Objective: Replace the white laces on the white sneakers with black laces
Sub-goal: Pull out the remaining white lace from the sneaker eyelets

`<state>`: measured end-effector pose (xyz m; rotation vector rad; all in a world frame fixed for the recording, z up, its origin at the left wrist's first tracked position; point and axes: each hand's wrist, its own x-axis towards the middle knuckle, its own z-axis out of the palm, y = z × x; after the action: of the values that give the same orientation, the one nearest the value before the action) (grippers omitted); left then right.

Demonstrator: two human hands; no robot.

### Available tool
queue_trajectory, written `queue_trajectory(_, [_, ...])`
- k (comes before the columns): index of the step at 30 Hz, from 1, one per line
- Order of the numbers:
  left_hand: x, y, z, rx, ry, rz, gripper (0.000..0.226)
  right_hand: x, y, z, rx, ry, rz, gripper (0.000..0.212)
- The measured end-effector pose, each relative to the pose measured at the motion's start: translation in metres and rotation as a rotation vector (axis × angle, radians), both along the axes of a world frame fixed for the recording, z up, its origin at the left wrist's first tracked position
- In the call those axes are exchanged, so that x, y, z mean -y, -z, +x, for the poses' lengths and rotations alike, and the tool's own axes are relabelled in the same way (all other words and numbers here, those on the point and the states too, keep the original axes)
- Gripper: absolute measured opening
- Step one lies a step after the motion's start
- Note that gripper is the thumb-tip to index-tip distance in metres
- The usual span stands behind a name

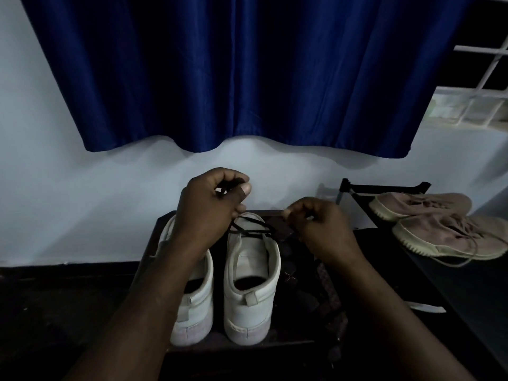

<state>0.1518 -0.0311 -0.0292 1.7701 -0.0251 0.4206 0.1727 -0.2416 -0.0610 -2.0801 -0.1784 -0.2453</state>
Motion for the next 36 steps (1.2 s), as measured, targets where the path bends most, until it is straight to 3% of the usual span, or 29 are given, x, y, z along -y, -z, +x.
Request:
queue_trajectory(3, [-0.005, -0.005, 0.000, 0.005, 0.073, 0.006, 0.023, -0.002, 0.005, -0.002, 0.017, -0.036, -0.178, 0.021])
queue_trajectory(6, [-0.011, -0.009, 0.000, -0.016, 0.095, 0.068, 0.032, -0.010, 0.001, -0.006, 0.094, -0.005, -0.155, 0.003])
queue_trajectory(9, [-0.013, -0.011, -0.004, -0.014, 0.044, 0.202, 0.027, -0.019, -0.005, -0.011, 0.090, -0.022, 0.076, 0.012])
queue_trajectory(12, [-0.013, -0.012, -0.005, 0.011, 0.037, 0.208, 0.021, -0.028, -0.009, -0.017, 0.082, -0.118, 0.283, 0.024])
queue_trajectory(16, [-0.009, -0.024, -0.014, -0.016, 0.280, -0.030, 0.030, -0.039, -0.009, -0.017, 0.102, -0.296, 0.458, 0.052])
queue_trajectory(19, [-0.006, -0.032, -0.022, -0.016, 0.501, -0.272, 0.041, -0.045, -0.006, -0.015, 0.089, -0.417, 0.377, 0.065])
queue_trajectory(24, [-0.006, -0.037, -0.024, 0.008, 0.741, -0.521, 0.038, -0.055, 0.005, -0.015, 0.100, -0.410, 0.100, 0.030])
queue_trajectory(29, [-0.015, -0.040, -0.017, 0.135, 0.529, -0.672, 0.038, -0.045, 0.008, -0.001, -0.081, -0.503, 0.521, 0.019])
queue_trajectory(31, [-0.019, -0.037, -0.013, 0.146, 0.454, -0.703, 0.037, -0.037, 0.010, -0.002, -0.062, -0.574, 0.446, 0.017])
queue_trajectory(34, [-0.018, -0.035, -0.011, 0.157, 0.411, -0.769, 0.037, -0.035, 0.012, -0.005, -0.003, -0.661, 0.211, 0.034])
queue_trajectory(36, [-0.017, -0.039, -0.010, 0.198, 0.411, -0.824, 0.036, -0.037, 0.014, -0.004, 0.106, -0.646, 0.055, 0.026])
